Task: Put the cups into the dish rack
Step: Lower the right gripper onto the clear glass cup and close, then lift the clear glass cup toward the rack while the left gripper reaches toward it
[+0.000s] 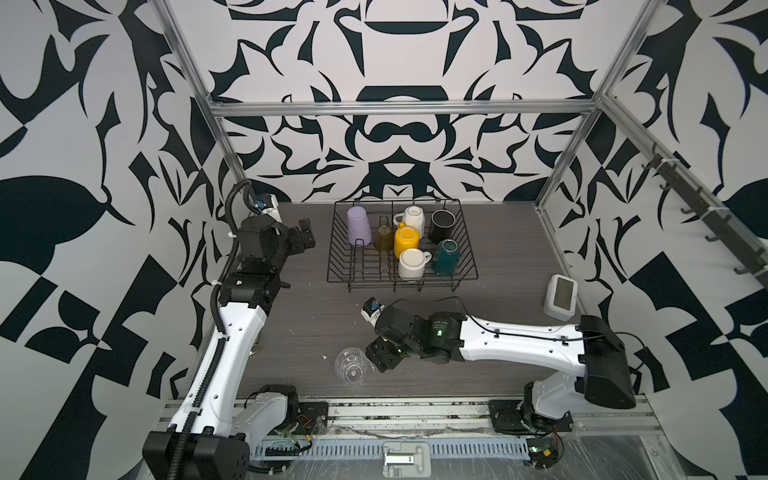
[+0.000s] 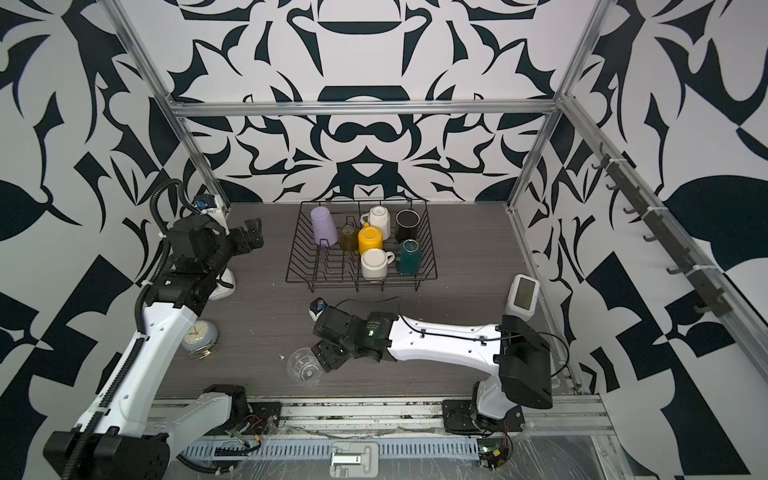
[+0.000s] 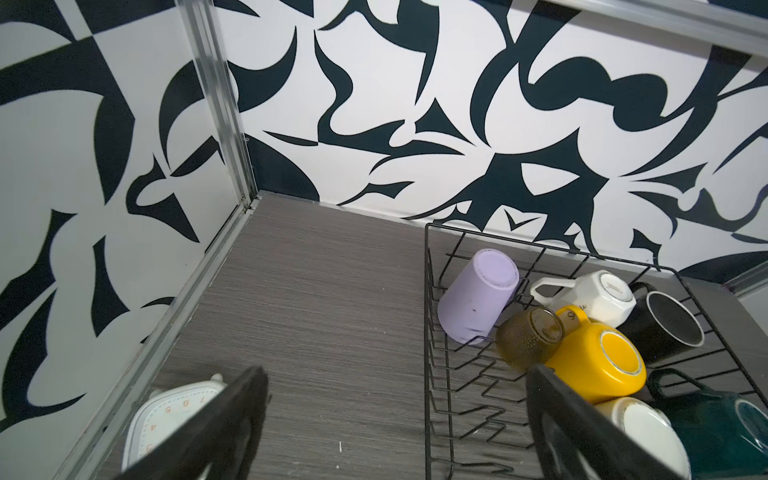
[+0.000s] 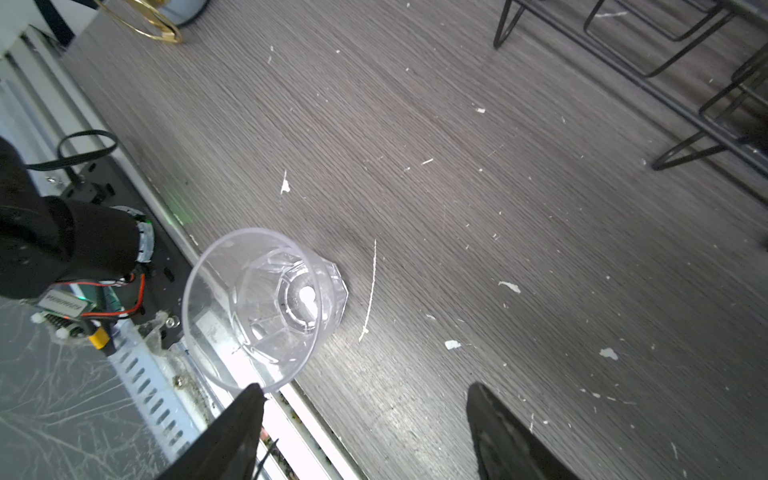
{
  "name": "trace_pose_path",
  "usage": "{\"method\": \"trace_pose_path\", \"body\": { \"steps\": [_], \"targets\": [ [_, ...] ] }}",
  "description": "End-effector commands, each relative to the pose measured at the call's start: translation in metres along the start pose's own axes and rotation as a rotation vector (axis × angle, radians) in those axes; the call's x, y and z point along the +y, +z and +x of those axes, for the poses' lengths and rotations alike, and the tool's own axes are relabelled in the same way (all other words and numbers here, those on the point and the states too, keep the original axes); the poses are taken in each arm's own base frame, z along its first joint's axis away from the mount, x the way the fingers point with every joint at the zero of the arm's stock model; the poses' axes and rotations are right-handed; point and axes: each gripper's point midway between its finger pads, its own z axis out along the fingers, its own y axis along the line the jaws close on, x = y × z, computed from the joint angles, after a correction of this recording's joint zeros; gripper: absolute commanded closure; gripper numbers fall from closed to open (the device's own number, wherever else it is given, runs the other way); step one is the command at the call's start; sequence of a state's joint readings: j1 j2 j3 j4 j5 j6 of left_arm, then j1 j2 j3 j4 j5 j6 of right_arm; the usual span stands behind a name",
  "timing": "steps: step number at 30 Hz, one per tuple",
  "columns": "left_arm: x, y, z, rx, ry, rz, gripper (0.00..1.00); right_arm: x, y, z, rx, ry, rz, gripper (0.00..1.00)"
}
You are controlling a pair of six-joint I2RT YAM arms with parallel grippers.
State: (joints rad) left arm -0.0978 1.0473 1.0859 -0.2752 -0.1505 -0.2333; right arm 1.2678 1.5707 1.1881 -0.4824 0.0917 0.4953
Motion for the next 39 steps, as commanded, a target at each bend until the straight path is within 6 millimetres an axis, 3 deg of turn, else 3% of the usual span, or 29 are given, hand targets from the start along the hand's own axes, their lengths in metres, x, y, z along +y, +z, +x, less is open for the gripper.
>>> {"method": "trace_pose_path", "body": {
  "steps": [1, 13, 26, 34, 39],
  "targets": [
    [0.001, -0.002, -0.001, -0.009, -0.042, 0.017, 0.01, 0.006, -0.006, -0.015, -0.033, -0.007, 0.029, 0.22],
    [0.008, -0.002, -0.001, -0.002, -0.059, -0.005, 0.01, 0.039, 0.026, -0.006, 0.048, -0.076, 0.003, 0.28],
    [0.012, -0.003, -0.003, -0.006, -0.065, -0.015, 0.01, 0.04, 0.061, 0.003, 0.11, -0.089, 0.042, 0.65],
    [0.014, -0.004, -0.004, -0.009, -0.068, -0.024, 0.01, 0.02, 0.052, -0.004, 0.092, -0.077, 0.107, 0.99],
    [0.015, -0.003, -0.003, -0.005, -0.072, -0.025, 0.01, -0.004, 0.029, -0.019, 0.023, 0.012, 0.082, 1.0]
  ]
}}
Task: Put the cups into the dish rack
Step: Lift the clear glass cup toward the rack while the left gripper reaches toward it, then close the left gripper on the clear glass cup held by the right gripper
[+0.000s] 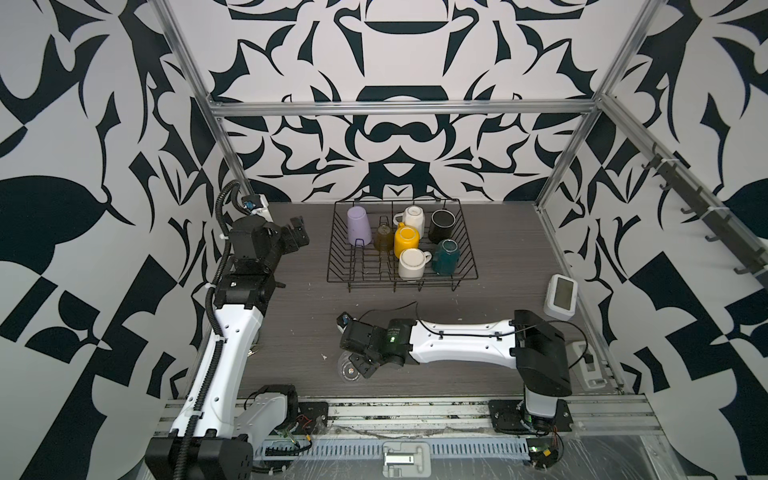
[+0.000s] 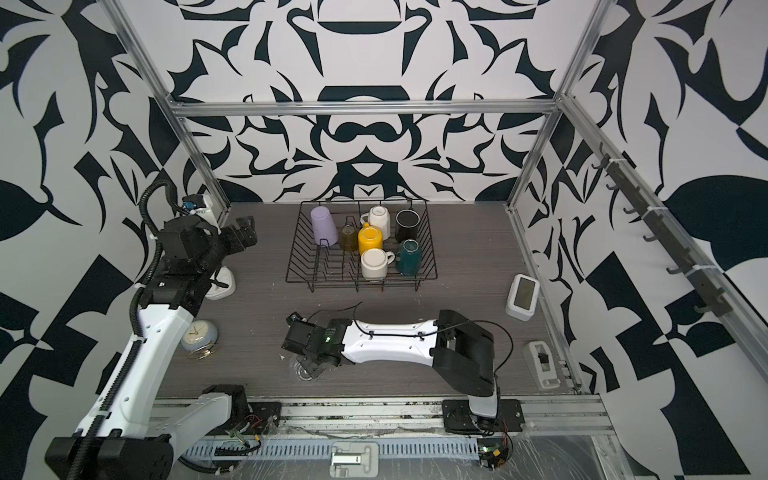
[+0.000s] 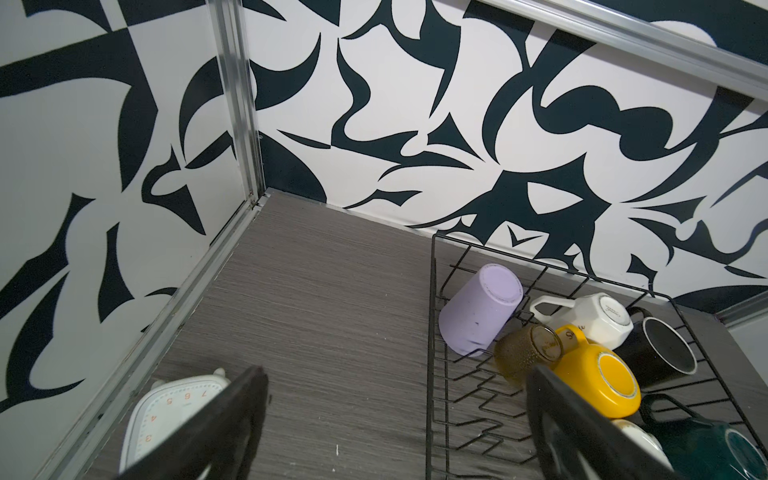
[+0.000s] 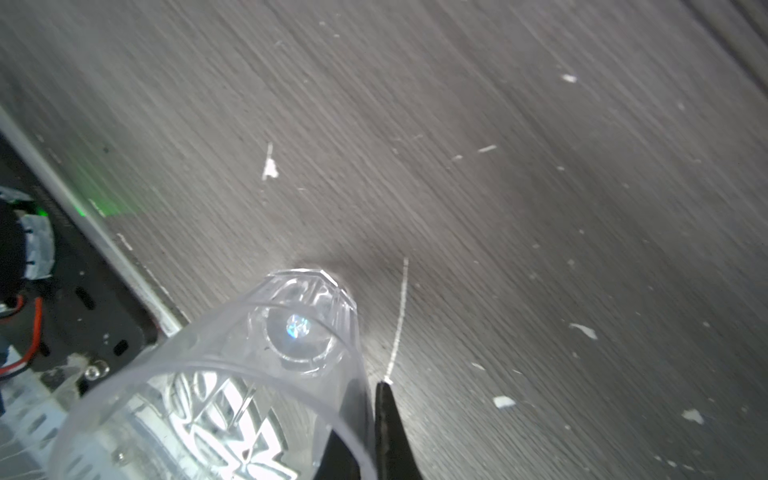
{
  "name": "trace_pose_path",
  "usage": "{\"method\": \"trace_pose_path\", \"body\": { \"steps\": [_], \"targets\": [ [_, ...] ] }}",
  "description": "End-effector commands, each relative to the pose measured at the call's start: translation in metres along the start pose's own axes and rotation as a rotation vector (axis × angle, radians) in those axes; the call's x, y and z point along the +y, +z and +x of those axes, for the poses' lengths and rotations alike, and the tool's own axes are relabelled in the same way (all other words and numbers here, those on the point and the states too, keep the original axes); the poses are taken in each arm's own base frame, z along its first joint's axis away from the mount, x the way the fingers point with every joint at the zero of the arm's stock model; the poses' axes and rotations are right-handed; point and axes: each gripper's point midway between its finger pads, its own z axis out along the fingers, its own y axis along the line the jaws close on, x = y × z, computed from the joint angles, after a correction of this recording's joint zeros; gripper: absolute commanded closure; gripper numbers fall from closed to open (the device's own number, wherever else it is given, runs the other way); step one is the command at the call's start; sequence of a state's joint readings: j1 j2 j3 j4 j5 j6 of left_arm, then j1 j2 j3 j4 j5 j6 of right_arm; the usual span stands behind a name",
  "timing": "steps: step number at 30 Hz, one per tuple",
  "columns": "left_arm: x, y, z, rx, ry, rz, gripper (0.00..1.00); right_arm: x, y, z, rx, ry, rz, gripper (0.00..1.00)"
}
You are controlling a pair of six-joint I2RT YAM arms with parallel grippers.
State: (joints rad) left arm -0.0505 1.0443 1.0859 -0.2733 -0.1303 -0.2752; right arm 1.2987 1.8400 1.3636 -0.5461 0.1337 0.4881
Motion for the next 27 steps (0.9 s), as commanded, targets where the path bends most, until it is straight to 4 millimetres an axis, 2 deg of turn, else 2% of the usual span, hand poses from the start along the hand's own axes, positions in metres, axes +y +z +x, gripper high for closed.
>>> {"method": "trace_pose_path", "body": {
  "steps": [1, 4, 8, 11, 13, 16, 18, 20, 23, 27],
  "targets": [
    [0.002, -0.003, 0.001, 0.004, -0.016, 0.0, 0.01, -0.024, -0.038, -0.025, -0.116, 0.09, -0.026, 1.0],
    [0.002, -0.001, 0.003, 0.01, -0.017, 0.0, 0.01, -0.05, -0.062, -0.033, -0.196, 0.185, -0.068, 1.0],
    [0.001, 0.001, 0.004, 0.021, -0.022, 0.011, 0.01, -0.095, -0.098, -0.038, -0.327, 0.323, -0.118, 1.0],
    [-0.006, 0.003, 0.007, 0.036, -0.025, 0.051, 0.01, -0.123, -0.126, -0.039, -0.433, 0.412, -0.17, 1.0],
    [-0.018, 0.004, 0.01, 0.058, -0.032, 0.119, 0.01, -0.136, -0.147, -0.044, -0.502, 0.477, -0.245, 1.0],
    [-0.057, -0.001, 0.011, 0.087, -0.039, 0.343, 0.01, -0.153, -0.176, -0.053, -0.597, 0.537, -0.319, 1.0],
    [-0.093, -0.016, 0.009, 0.095, -0.061, 0.577, 0.01, -0.162, -0.191, -0.057, -0.64, 0.547, -0.337, 1.0],
    [-0.117, -0.032, 0.004, 0.092, -0.095, 0.753, 0.01, -0.172, -0.2, -0.059, -0.671, 0.569, -0.357, 1.0],
    [-0.132, -0.047, 0.005, 0.064, -0.156, 0.902, 0.0, -0.184, -0.21, -0.066, -0.713, 0.607, -0.422, 1.0],
    [-0.137, -0.054, 0.023, 0.002, -0.198, 0.979, 0.01, -0.19, -0.221, -0.077, -0.747, 0.624, -0.503, 1.0]
  ]
}}
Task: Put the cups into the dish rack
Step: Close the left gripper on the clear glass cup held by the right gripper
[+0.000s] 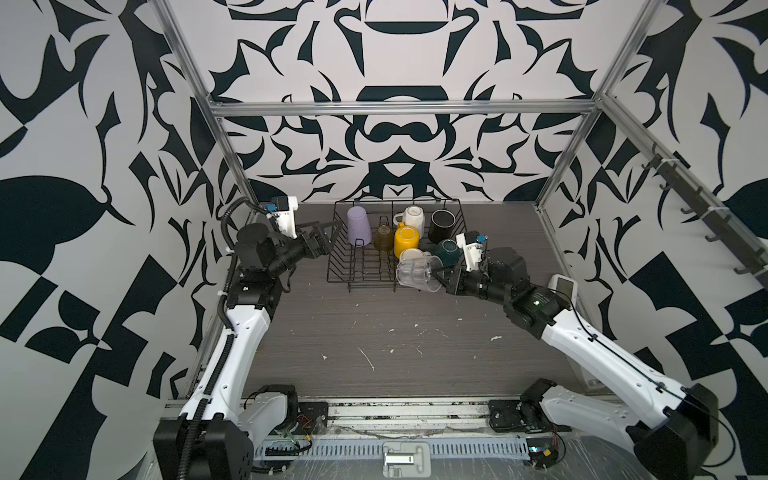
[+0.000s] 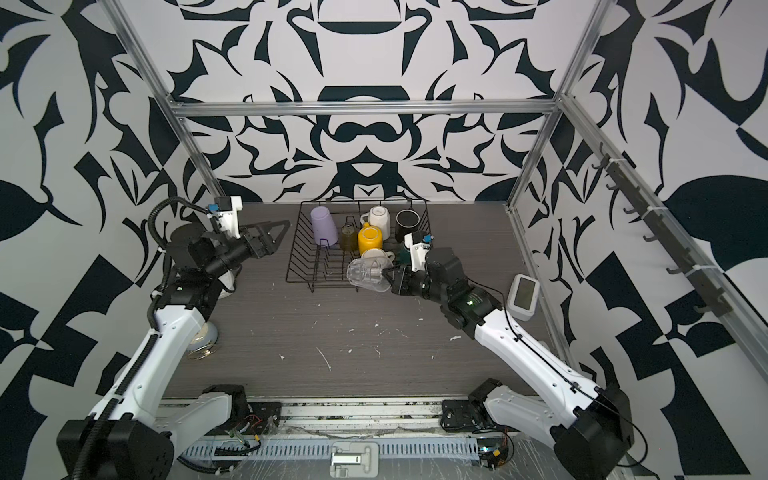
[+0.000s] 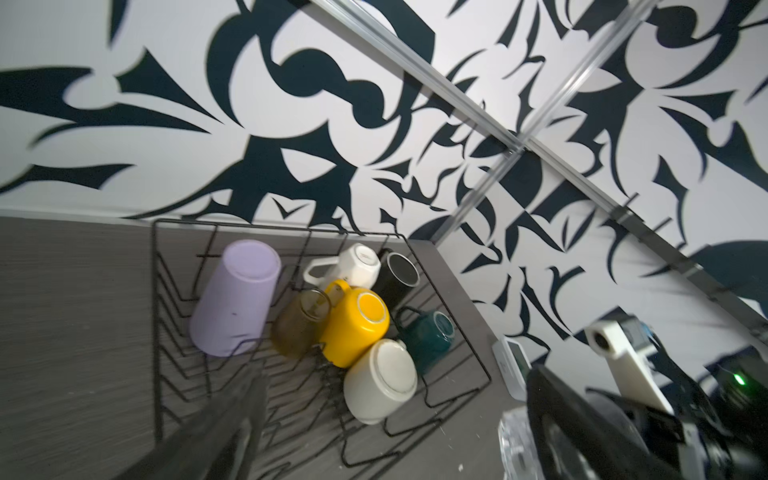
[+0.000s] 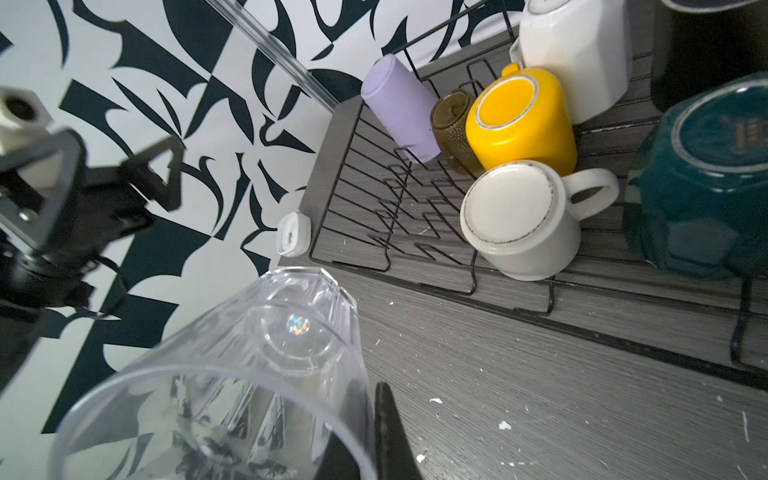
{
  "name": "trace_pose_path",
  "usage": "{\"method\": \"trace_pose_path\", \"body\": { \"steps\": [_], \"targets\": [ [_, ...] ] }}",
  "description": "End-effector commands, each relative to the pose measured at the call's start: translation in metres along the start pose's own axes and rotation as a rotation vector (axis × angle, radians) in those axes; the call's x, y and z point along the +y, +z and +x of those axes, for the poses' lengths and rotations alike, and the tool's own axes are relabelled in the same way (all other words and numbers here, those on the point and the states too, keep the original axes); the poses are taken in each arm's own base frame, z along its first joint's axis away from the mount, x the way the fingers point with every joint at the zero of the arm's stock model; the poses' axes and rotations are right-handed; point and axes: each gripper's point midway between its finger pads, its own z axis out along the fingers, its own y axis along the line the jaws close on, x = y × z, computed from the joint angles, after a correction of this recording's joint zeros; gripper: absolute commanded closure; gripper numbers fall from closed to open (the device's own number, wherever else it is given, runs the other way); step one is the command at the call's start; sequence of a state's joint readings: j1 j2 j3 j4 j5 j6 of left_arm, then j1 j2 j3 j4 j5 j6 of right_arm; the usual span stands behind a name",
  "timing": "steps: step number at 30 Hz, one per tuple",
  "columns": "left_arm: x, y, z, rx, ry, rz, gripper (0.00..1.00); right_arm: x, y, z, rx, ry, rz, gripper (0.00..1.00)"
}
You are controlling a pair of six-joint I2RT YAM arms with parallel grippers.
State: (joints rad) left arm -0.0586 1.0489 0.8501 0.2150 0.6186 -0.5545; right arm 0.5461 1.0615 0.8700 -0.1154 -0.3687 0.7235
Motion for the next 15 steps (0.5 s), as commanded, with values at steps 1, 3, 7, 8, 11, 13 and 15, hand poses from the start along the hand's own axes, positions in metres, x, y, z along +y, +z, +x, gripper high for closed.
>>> {"method": "trace_pose_path", "body": {
  "steps": [1, 3, 7, 8, 11, 13, 15],
  "targets": [
    [-0.041, -0.005, 0.001, -0.06, 0.015, 0.221, 0.01, 0.037, -0.004, -0.02, -0.031, 0.008, -0.191, 1.0],
    [-0.049, -0.001, 0.013, -0.046, 0.021, 0.273, 0.01, 0.043, 0.0, -0.023, -0.018, 0.007, -0.214, 1.0],
    [-0.068, 0.006, 0.035, 0.012, 0.041, 0.375, 0.0, 0.05, 0.006, -0.027, -0.008, 0.017, -0.254, 1.0],
    [-0.073, 0.008, 0.041, 0.033, 0.043, 0.403, 0.0, 0.051, 0.008, -0.028, -0.006, 0.022, -0.269, 1.0],
    [-0.088, 0.012, 0.057, 0.096, 0.049, 0.484, 0.01, 0.058, 0.013, -0.028, 0.012, 0.036, -0.319, 1.0],
    [-0.095, 0.014, 0.066, 0.135, 0.049, 0.523, 0.0, 0.062, 0.014, -0.027, 0.02, 0.036, -0.346, 1.0],
    [-0.097, 0.017, 0.074, 0.159, 0.045, 0.537, 0.0, 0.067, 0.013, -0.026, 0.034, 0.03, -0.367, 1.0]
  ]
}}
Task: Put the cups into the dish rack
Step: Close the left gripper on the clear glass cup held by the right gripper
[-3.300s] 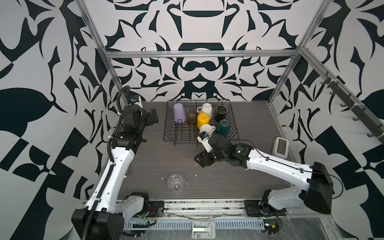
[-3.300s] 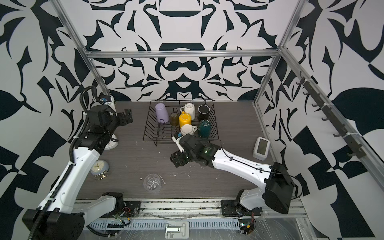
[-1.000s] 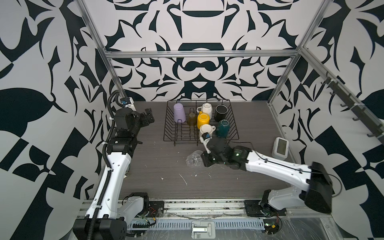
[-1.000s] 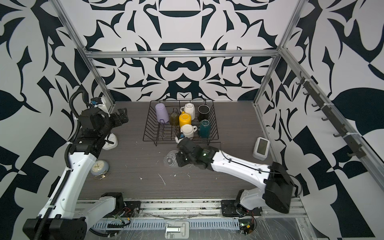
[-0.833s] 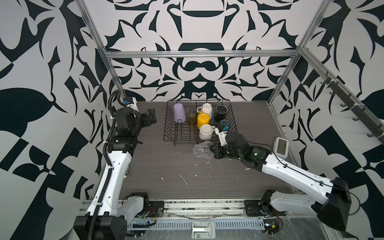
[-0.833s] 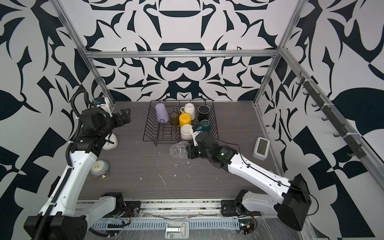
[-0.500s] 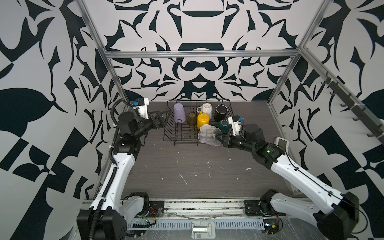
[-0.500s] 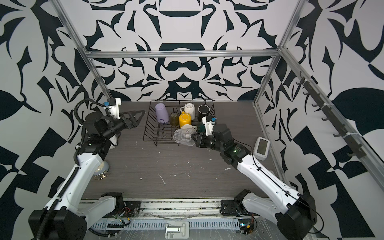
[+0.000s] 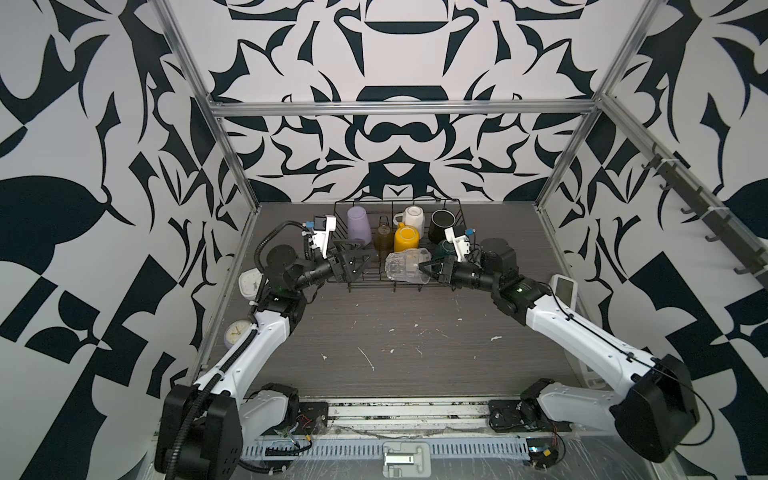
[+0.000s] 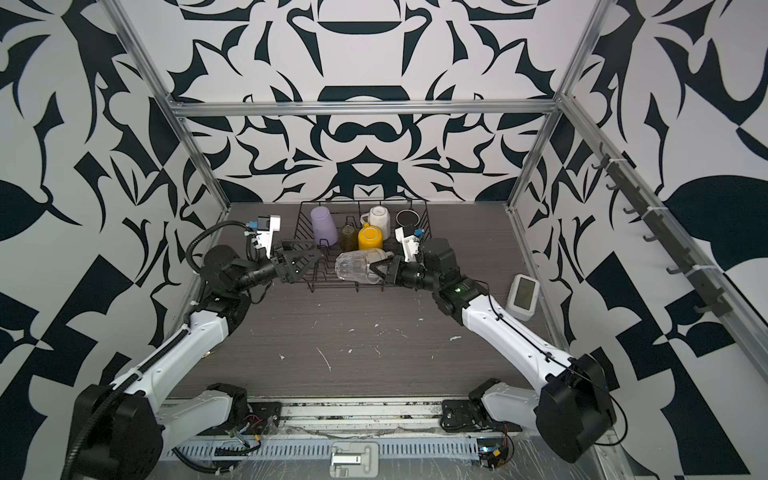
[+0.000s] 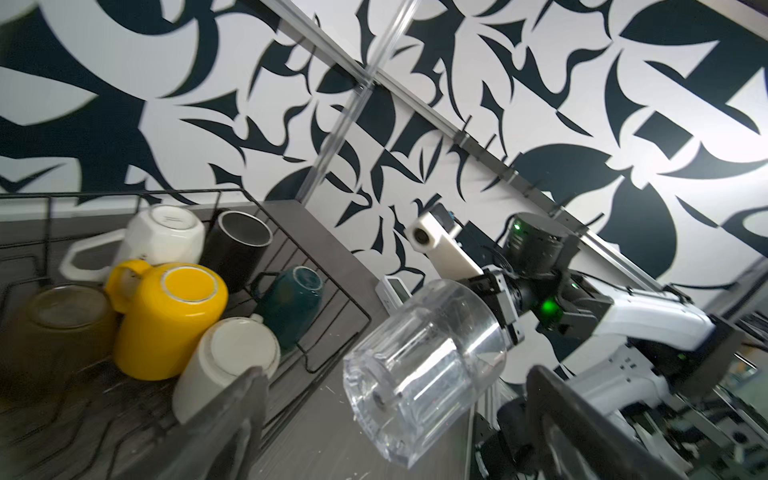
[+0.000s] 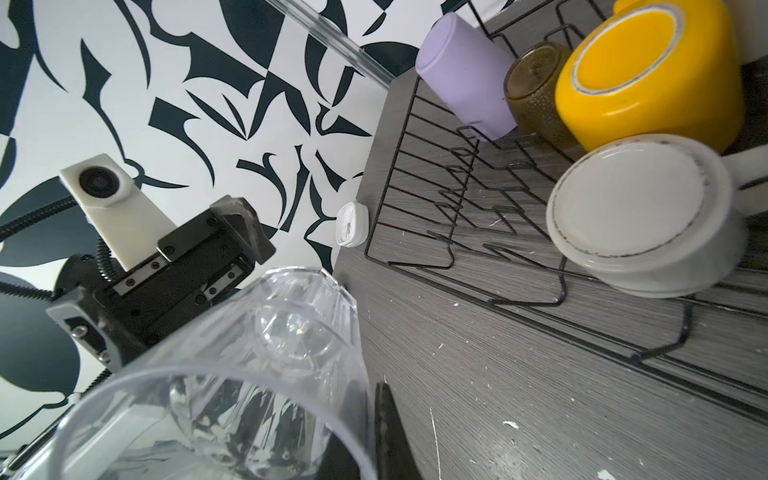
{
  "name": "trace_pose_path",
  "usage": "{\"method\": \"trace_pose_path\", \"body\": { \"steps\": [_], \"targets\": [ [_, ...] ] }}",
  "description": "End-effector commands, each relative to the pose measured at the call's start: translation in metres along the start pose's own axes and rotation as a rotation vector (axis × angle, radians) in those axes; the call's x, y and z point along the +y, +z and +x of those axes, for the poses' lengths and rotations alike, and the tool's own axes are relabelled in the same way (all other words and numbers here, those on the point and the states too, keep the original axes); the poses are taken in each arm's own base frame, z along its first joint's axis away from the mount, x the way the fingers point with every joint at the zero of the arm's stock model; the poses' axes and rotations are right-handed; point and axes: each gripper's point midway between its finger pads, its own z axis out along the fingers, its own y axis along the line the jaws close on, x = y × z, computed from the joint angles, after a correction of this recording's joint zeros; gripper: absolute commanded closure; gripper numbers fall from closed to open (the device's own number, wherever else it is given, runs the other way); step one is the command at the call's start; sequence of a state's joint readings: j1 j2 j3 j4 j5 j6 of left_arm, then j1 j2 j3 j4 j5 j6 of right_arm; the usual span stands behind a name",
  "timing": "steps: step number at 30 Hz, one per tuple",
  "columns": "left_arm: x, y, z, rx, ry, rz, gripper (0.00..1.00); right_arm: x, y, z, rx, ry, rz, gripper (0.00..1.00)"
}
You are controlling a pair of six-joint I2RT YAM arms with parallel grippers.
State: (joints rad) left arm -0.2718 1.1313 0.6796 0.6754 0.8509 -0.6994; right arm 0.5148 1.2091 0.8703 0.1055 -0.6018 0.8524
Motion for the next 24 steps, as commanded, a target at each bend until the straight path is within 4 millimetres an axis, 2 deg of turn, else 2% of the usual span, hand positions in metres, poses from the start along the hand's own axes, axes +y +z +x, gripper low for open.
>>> {"method": "trace_pose_path", "body": {
  "steps": [1, 4, 17, 24],
  "targets": [
    [-0.016, 0.006, 0.005, 0.031, 0.038, 0.087, 0.01, 0.056, -0.01, -0.019, -0.037, -0.09, -0.181, 1.0],
    [-0.012, 0.01, 0.011, 0.046, 0.024, 0.089, 0.01, 0.061, -0.01, -0.016, -0.018, -0.097, -0.204, 1.0],
    [-0.021, 0.026, 0.028, 0.116, 0.0, 0.152, 0.01, 0.082, -0.009, -0.007, 0.028, -0.133, -0.276, 1.0],
    [-0.038, 0.031, 0.035, 0.157, 0.008, 0.221, 0.01, 0.088, -0.003, -0.001, 0.049, -0.133, -0.305, 1.0]
  ]
}}
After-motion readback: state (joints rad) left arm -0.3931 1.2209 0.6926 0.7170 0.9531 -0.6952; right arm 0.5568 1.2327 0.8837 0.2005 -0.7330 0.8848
